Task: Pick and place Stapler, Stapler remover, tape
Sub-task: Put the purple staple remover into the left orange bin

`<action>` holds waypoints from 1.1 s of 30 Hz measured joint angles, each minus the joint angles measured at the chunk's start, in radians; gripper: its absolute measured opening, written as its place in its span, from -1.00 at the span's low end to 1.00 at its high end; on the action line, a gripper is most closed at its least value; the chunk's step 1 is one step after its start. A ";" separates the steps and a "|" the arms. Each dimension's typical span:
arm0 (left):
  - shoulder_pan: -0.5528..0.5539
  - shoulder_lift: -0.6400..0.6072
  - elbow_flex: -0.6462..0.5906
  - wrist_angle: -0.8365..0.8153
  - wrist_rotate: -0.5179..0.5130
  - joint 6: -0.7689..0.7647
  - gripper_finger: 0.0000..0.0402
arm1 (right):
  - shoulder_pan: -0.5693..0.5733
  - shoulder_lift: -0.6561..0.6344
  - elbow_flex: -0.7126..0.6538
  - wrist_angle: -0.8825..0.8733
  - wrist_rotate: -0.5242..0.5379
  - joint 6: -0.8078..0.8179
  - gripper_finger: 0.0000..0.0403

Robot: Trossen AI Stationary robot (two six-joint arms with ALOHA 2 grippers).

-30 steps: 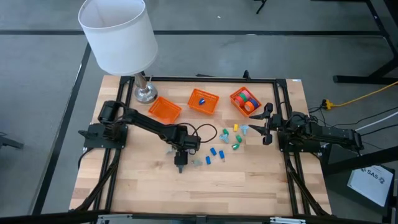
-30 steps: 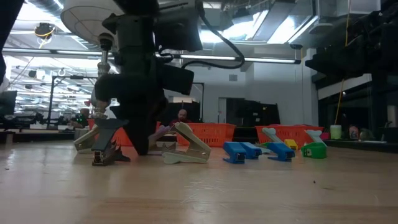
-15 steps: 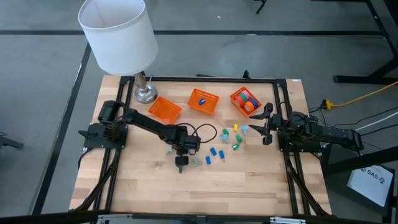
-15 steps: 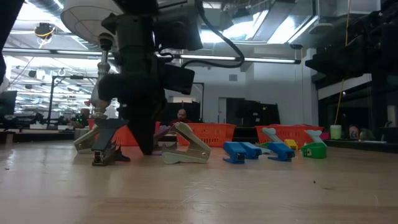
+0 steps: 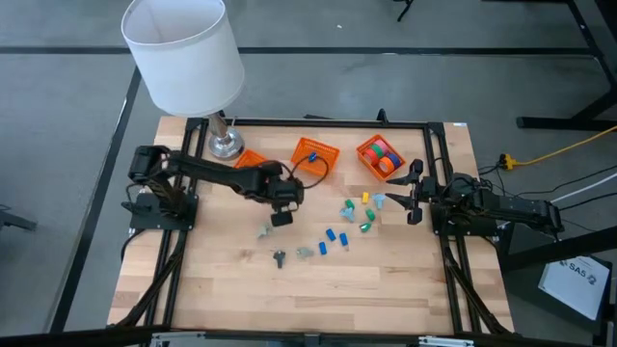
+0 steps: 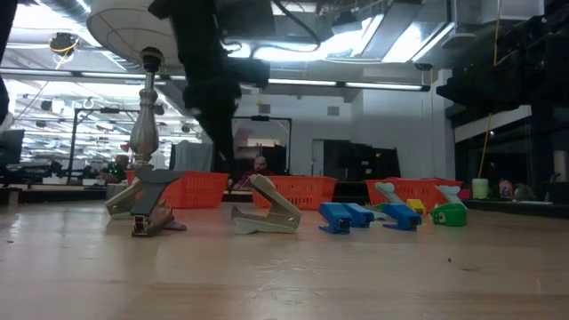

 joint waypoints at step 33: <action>0.274 0.084 0.002 -0.235 0.030 0.016 -0.74 | 0.000 0.000 0.000 0.000 0.000 0.000 -0.06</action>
